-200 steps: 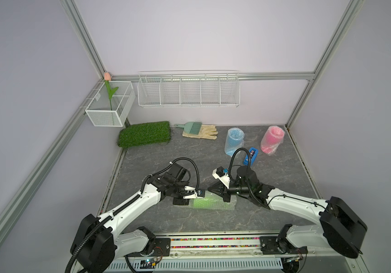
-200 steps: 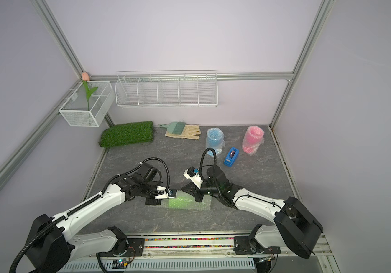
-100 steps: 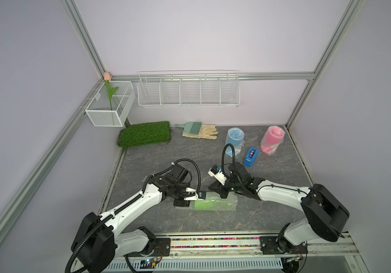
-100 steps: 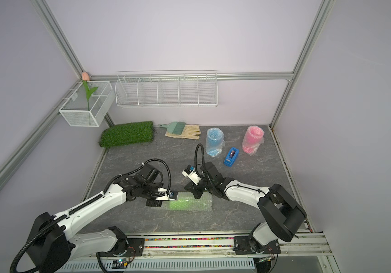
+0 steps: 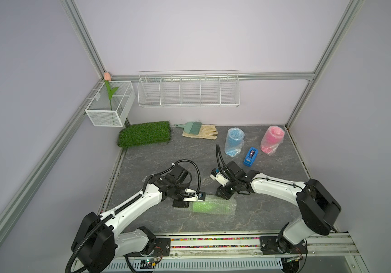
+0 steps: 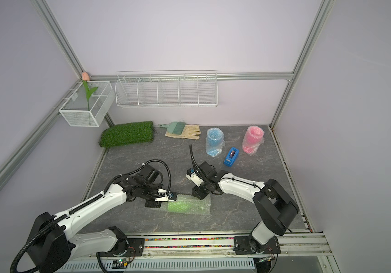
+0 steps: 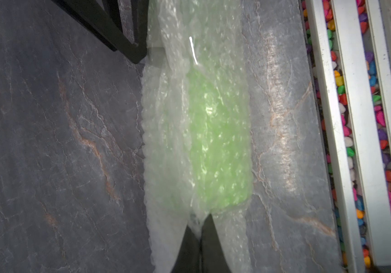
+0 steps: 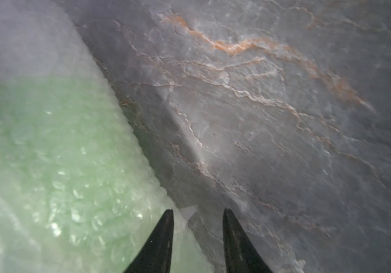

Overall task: Wrap wine glasses in bubble wrap
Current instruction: Stick the tape on the bubble wrap, then pick up the bubble wrap from the center of the board.

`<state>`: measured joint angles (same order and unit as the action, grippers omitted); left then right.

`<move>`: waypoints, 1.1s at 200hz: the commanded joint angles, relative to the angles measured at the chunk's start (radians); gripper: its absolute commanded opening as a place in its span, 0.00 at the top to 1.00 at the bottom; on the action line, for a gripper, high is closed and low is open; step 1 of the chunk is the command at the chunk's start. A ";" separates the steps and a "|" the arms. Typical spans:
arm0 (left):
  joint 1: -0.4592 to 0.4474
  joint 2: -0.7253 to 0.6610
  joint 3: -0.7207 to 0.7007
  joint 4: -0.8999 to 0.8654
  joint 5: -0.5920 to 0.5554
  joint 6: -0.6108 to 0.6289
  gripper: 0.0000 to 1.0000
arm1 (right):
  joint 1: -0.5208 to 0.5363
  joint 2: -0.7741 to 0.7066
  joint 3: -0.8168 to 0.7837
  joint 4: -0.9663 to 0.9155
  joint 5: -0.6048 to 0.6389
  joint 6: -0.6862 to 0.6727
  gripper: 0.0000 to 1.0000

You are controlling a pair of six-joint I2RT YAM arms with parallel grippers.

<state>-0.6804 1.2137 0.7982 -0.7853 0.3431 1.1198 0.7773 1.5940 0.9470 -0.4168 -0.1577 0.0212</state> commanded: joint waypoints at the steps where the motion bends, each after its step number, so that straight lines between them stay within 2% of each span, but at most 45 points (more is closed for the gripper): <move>1: -0.002 0.004 0.006 -0.025 0.001 0.032 0.97 | 0.011 0.009 0.087 -0.228 0.201 0.017 0.58; 24: -0.002 0.001 0.005 -0.024 0.002 0.034 0.97 | 0.011 0.008 0.165 -0.366 0.376 0.038 0.56; 39: -0.002 -0.005 0.005 -0.026 0.001 0.034 0.97 | 0.010 -0.027 0.196 -0.413 0.415 0.016 0.53; 54: -0.002 -0.011 0.001 -0.022 0.001 0.034 0.97 | 0.014 -0.089 0.196 -0.381 0.295 -0.073 0.48; 76: -0.002 -0.012 0.001 -0.015 0.003 0.035 0.97 | 0.036 -0.179 0.152 -0.308 -0.035 -0.248 0.35; 90: -0.002 -0.013 0.006 -0.017 0.001 0.034 0.97 | 0.054 -0.187 0.150 -0.326 -0.187 -0.351 0.31; 104: -0.002 -0.016 0.006 -0.020 -0.001 0.035 0.97 | 0.096 -0.182 0.136 -0.348 -0.211 -0.460 0.29; 128: -0.002 -0.025 0.001 -0.019 -0.003 0.035 0.97 | 0.141 -0.148 0.106 -0.330 -0.137 -0.540 0.28; 169: -0.002 -0.029 -0.001 -0.014 -0.003 0.035 0.97 | 0.147 -0.085 0.058 -0.239 -0.073 -0.562 0.36; 191: -0.002 -0.030 0.001 -0.017 -0.005 0.036 0.97 | 0.147 -0.085 0.036 -0.200 -0.065 -0.565 0.48; 220: -0.002 -0.049 -0.001 -0.007 -0.010 0.020 0.95 | 0.147 -0.121 0.011 -0.171 -0.068 -0.570 0.73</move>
<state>-0.6815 1.1988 0.7982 -0.7925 0.3363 1.1358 0.9199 1.5074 0.9901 -0.6289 -0.2199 -0.5110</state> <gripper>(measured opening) 0.047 0.345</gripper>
